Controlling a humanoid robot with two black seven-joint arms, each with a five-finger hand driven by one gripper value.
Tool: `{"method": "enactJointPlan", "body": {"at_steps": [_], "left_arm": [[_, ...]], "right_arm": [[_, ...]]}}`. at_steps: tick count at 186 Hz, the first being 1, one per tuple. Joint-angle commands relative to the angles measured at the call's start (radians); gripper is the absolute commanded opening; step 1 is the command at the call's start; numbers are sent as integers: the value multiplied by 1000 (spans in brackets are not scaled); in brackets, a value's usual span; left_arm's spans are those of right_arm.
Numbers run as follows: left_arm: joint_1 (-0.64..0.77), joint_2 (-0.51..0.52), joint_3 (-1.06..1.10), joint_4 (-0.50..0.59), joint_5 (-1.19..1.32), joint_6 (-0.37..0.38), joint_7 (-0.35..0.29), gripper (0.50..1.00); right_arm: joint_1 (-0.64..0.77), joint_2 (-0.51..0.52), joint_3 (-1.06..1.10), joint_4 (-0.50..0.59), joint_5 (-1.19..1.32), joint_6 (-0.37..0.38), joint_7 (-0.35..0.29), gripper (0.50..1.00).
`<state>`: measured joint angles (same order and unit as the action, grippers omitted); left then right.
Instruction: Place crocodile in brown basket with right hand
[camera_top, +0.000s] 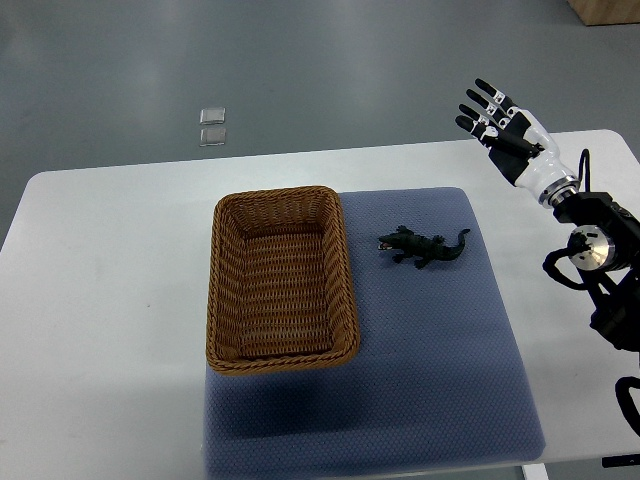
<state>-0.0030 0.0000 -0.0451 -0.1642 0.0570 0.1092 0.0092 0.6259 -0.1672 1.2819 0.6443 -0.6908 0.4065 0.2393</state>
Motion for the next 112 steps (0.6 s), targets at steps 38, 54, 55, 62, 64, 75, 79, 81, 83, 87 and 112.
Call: {"method": "enactJointPlan", "body": {"at_steps": [38,54,55,62,64,75,79,81,83,87,112], "left_arm": [[0,0,-2,-5,1,0,0,1000],[0,0,-2,-1,1,0,0,1000],[0,0,-2,-1,1,0,0,1000],[0,0,-2,0,1,0,0,1000],[0,0,-2,0,1,0,0,1000],[0,0,-1,2,1,0,0,1000],[0,0,-1,2,0,0,0,1000],[0,0,-1,0,0,0,0,1000],[0,0,-1,0,1,0,0,1000],[0,0,-1,0,1,0,0,1000],[0,0,-1,-1,1,-2,0,1000]], "right_arm": [[2,2,1,0,-1,0,0,928],[0,2,1,0,-1,6,0,928],[0,2,1,0,-1,8,0,926],[0,2,1,0,-1,8,0,926],[0,2,1,0,-1,8,0,928],[0,0,-1,0,-1,9,0,926],[0,0,-1,0,0,9,0,928],[0,0,-1,0,-1,9,0,928],[0,0,-1,0,-1,9,0,928],[0,0,-1,0,0,9,0,928],[2,0,1,0,-1,11,0,928]]}}
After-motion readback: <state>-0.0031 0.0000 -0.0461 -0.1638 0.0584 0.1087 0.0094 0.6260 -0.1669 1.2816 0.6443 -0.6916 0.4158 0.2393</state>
